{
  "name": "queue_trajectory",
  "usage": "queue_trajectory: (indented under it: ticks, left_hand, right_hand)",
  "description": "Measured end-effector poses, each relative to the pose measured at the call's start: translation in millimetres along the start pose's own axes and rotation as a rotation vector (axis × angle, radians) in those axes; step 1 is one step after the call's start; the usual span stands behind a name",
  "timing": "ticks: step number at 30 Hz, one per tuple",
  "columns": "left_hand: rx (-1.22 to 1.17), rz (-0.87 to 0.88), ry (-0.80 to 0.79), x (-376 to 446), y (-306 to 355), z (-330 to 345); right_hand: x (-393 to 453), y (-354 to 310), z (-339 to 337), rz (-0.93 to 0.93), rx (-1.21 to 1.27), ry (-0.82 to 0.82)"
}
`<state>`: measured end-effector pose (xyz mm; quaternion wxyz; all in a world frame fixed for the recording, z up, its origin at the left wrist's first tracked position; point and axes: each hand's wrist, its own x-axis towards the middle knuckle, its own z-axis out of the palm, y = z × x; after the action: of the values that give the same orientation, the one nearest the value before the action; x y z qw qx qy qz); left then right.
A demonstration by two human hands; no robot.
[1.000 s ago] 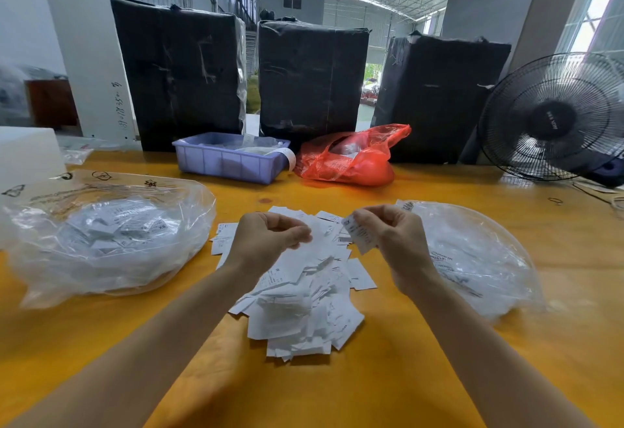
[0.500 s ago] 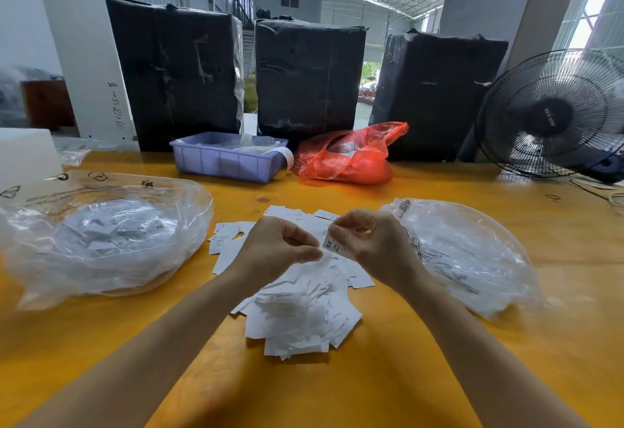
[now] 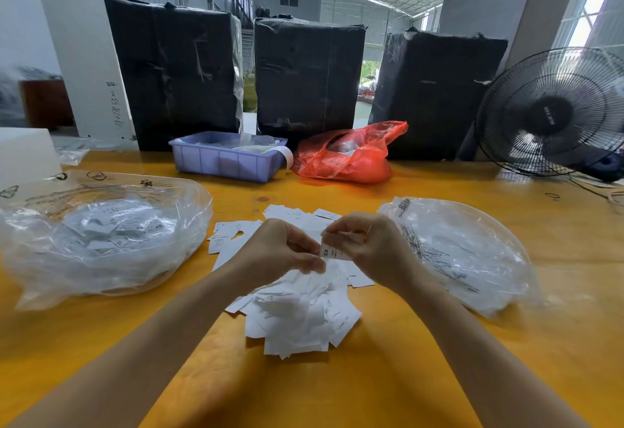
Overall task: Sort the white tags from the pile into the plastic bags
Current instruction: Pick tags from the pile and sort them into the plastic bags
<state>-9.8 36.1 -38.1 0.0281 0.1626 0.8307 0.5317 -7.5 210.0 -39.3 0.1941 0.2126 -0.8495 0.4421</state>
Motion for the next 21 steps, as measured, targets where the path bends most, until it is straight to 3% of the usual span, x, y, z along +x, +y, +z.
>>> queue_trajectory:
  ticks: [12,21]
  left_hand:
    - [-0.065,-0.032,-0.027,0.2,1.1,-5.6]
    - [-0.258,-0.087,0.024,0.7,1.4,-4.0]
  right_hand:
    - [-0.9,1.7,-1.7,0.100,0.162,-0.137]
    - [-0.6,6.6,-3.1,0.192,0.274,-0.188]
